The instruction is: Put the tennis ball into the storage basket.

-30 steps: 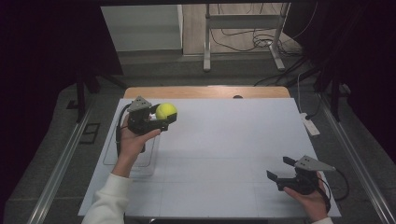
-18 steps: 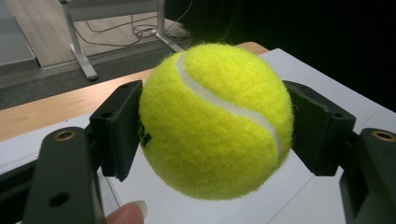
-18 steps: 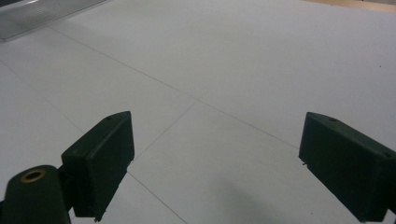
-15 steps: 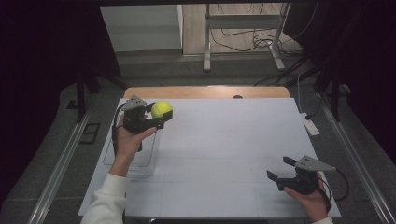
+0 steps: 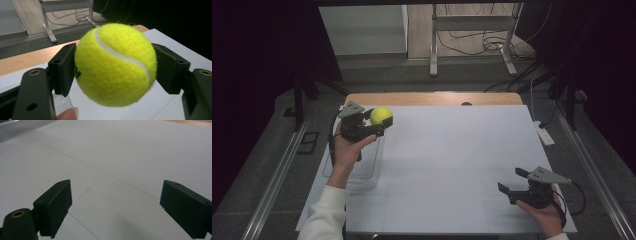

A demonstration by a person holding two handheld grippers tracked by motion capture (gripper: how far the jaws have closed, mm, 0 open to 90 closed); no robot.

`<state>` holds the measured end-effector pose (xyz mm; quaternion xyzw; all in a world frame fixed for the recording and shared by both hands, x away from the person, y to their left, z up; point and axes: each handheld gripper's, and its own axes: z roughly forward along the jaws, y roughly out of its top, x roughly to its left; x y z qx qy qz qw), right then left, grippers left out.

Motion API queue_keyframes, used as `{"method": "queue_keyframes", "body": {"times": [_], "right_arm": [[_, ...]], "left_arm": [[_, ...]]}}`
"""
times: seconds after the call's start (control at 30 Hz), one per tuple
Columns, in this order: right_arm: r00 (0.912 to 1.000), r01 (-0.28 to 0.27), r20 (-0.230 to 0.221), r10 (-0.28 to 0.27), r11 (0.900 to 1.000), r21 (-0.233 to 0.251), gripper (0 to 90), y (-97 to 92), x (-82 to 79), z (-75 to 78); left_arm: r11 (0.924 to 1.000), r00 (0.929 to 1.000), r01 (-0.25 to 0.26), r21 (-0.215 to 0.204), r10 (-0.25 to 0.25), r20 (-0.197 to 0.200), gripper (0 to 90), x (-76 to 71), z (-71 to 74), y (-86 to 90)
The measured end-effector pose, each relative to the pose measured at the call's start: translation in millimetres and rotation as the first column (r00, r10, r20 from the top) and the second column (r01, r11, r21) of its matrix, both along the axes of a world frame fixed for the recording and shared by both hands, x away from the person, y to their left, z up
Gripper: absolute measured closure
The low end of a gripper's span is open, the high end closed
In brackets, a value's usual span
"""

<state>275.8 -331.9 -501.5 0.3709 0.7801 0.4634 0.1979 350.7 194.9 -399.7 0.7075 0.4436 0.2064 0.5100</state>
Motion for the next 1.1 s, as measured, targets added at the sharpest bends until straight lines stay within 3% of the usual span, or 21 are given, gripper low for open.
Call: {"method": "queue_keyframes", "body": {"times": [1.1], "right_arm": [[1.0000,0.003,0.001,-0.003,1.0000,-0.003,10.8,-0.2,-0.4,0.2]], "left_arm": [[0.9950,0.9951,-0.099,-0.015,0.099,-0.009,27.1,7.8,-8.3,28.5]]}}
